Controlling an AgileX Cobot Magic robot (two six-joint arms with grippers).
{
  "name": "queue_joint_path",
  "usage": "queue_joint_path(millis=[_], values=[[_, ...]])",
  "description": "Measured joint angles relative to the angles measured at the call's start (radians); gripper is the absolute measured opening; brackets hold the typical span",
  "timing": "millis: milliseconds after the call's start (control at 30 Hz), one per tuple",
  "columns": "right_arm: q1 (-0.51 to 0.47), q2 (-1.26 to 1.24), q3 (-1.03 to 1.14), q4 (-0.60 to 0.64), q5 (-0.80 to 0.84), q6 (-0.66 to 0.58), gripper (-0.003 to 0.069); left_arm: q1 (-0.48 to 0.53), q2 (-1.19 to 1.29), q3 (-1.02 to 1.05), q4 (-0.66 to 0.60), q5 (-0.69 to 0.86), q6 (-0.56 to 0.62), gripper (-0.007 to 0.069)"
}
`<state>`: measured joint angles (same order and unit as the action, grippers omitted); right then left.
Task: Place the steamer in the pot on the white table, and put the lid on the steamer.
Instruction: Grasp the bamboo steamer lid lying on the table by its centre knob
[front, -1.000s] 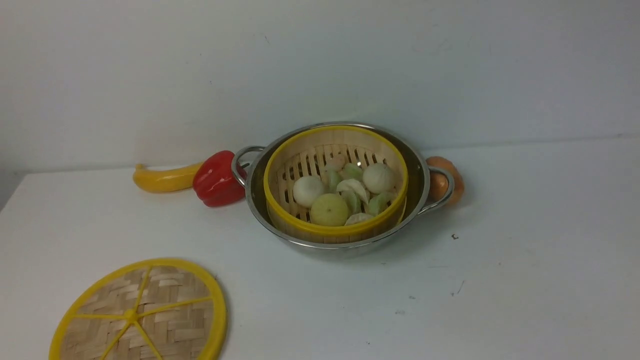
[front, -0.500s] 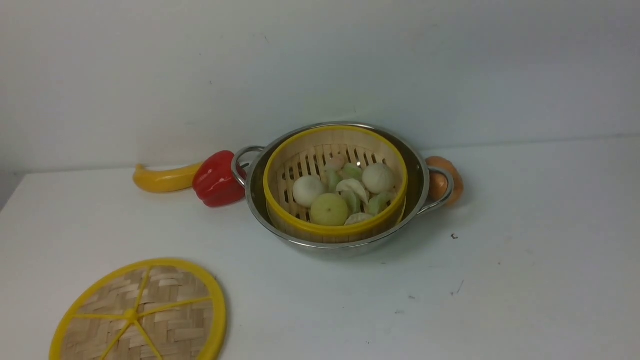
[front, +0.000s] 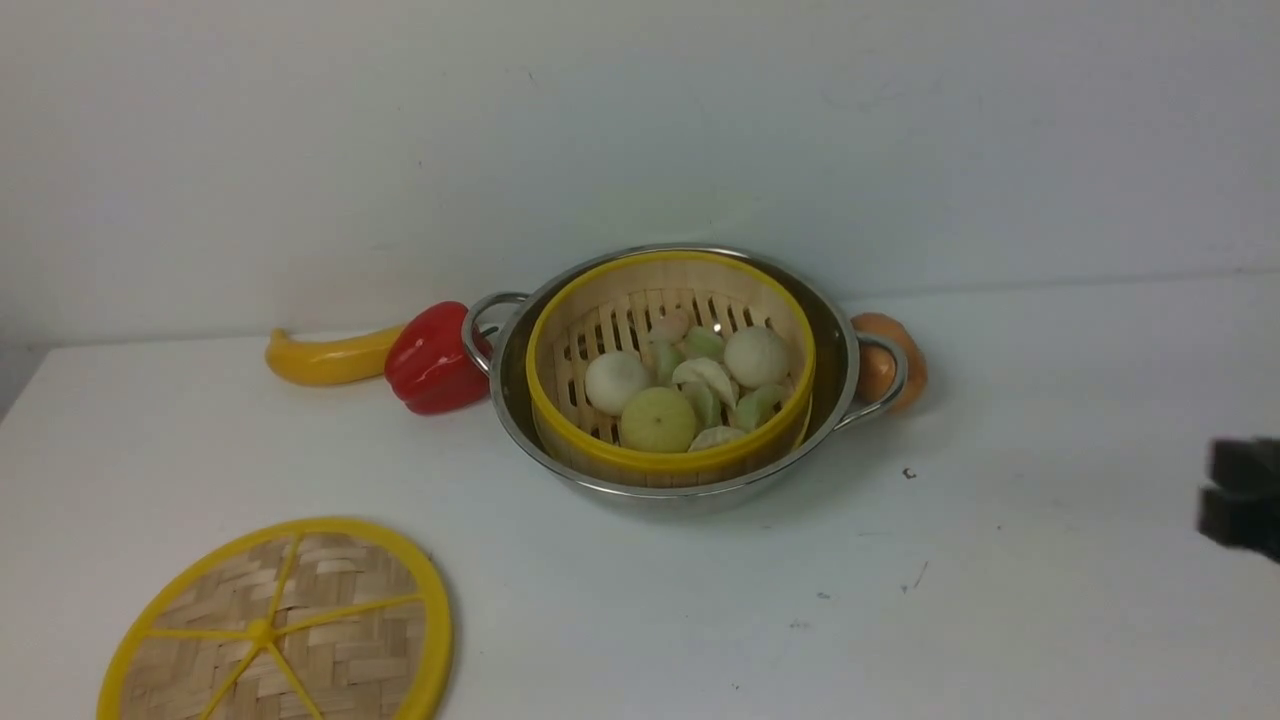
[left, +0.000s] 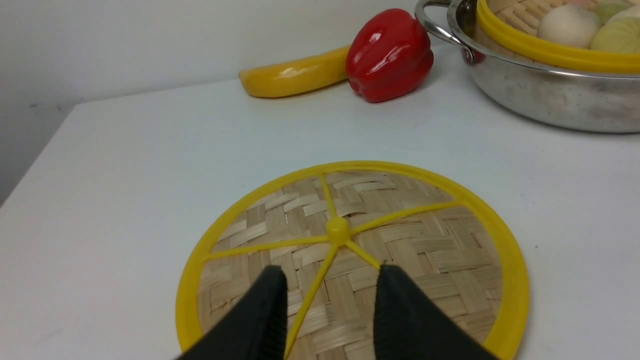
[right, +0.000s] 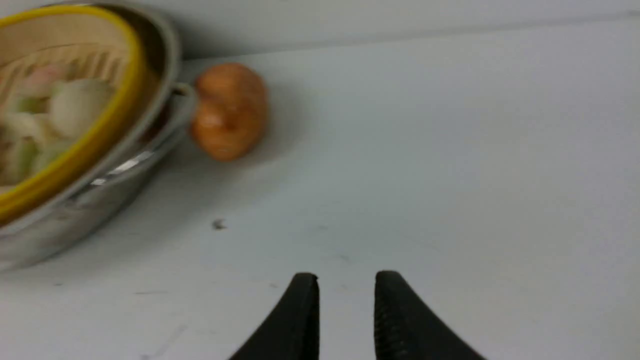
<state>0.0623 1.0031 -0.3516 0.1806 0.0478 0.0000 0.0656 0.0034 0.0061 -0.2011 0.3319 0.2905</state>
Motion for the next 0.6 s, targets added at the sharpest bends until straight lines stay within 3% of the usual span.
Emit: queue_joint_path(millis=[267,600], values=[[-0.156,-0.42,0.256,-0.04,0.003,0.0,0.0206,0.0,0.0,0.0,0.0,0.0,0.0,0.0241],[-0.173,-0.864,0.333,-0.121,0.161,0.0,0.0234,0.0,0.0,0.0,0.0,0.0,0.0,0.0241]])
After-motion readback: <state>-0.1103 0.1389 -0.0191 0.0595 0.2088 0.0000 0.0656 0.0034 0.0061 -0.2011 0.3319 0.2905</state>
